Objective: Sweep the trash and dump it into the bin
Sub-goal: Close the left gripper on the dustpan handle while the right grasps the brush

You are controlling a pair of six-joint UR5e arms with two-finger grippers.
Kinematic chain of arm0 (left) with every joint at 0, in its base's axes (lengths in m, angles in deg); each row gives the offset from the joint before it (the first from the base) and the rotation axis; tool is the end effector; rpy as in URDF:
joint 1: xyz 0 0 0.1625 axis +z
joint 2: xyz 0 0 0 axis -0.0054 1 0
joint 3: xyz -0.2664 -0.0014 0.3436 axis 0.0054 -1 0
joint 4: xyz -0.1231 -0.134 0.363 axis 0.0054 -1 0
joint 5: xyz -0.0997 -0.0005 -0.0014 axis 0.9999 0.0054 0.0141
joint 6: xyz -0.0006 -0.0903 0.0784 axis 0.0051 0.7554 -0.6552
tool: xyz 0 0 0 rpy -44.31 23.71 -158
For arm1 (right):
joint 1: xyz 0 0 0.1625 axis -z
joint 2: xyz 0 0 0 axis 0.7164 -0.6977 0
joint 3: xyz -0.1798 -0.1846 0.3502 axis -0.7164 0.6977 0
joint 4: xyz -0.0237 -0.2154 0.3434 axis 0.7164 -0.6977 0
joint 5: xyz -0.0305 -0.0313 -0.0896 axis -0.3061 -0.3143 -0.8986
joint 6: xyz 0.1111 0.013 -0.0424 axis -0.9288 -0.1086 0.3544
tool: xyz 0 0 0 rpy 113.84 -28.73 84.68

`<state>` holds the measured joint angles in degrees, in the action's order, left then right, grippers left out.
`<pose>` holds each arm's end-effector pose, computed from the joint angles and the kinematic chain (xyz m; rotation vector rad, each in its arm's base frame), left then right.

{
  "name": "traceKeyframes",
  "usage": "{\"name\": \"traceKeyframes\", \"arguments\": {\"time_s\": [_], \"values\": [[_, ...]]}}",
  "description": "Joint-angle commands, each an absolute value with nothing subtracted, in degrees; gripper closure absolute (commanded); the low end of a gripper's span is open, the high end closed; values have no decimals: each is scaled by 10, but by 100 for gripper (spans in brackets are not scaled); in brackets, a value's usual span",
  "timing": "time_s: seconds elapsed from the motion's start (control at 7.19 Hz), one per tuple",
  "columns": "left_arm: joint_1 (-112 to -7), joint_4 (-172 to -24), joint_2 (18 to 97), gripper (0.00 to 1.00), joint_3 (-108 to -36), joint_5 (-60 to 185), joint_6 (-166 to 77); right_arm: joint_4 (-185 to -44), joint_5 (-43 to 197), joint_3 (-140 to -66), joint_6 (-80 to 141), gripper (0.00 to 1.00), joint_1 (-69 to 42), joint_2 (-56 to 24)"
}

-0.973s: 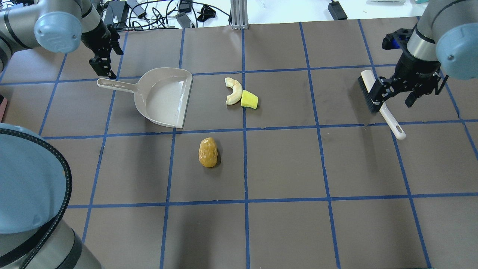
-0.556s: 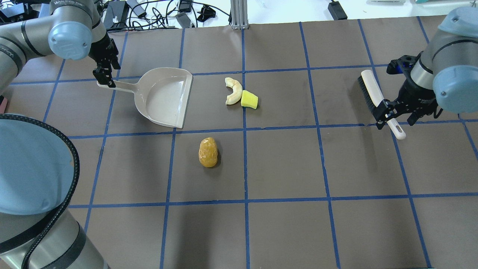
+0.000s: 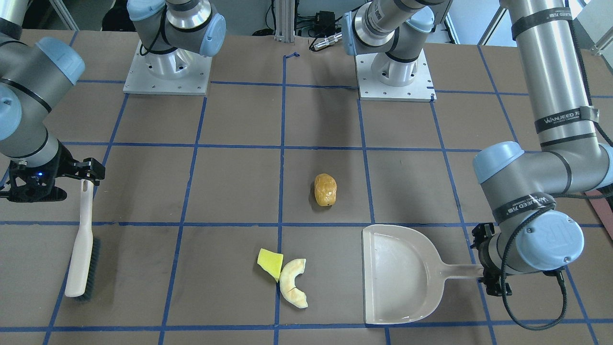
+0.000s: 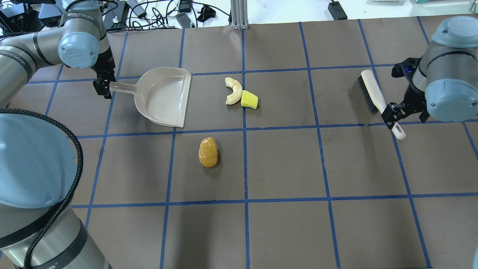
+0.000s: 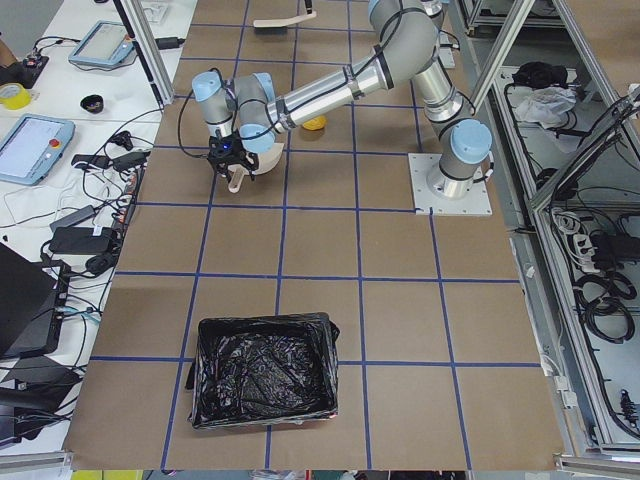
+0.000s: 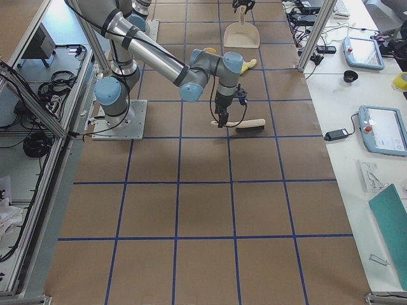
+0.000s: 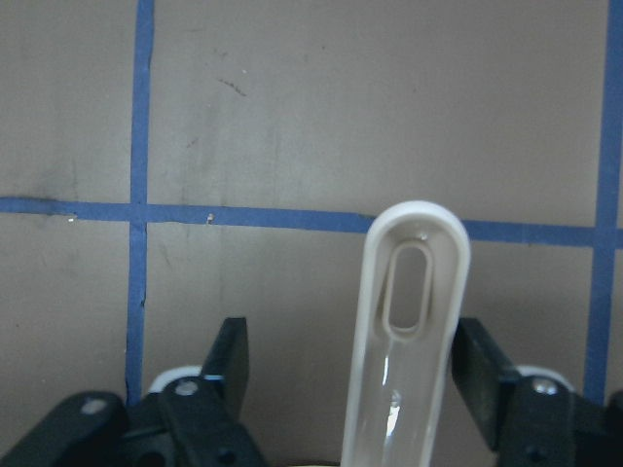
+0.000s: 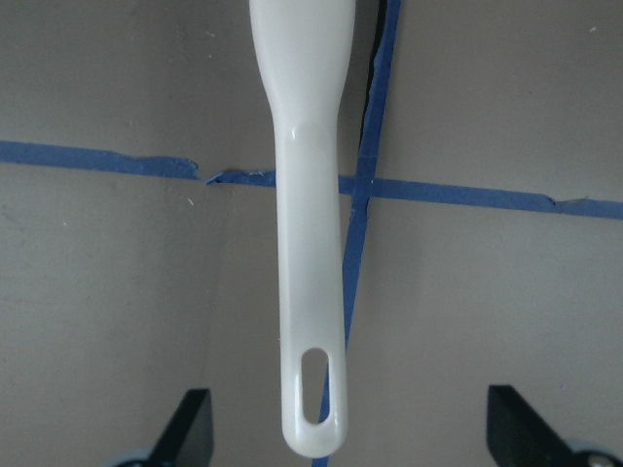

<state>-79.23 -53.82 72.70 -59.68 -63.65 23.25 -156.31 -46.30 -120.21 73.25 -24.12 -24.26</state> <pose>0.0312 -0.6958 0.2412 -2.0800 1.9895 -0.1038 -0.0691 -0.5146 0.2583 0.1688 -2.9924 -0.1919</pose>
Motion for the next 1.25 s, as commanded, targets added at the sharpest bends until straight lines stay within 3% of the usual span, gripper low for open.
{"name": "traceKeyframes", "arguments": {"time_s": [0.0,0.42,0.56,0.83,0.97,1.11], "values": [[-794,-537,725,22,-592,-633,236,-1565,-441,-1204,726,1,-241,-221],[-794,-494,742,26,-587,-619,238,-1578,-412,-1213,733,11,-241,-213],[-794,-490,746,31,-587,-618,238,-1598,-413,-1213,734,11,-241,-205],[-805,-486,747,30,-593,-610,237,-1627,-413,-1210,735,11,-241,-188],[-813,-486,746,42,-593,-609,238,-1634,-411,-1210,735,12,-241,-188],[-814,-486,744,87,-594,-593,236,-1634,-410,-1210,732,18,-241,-188]]}}
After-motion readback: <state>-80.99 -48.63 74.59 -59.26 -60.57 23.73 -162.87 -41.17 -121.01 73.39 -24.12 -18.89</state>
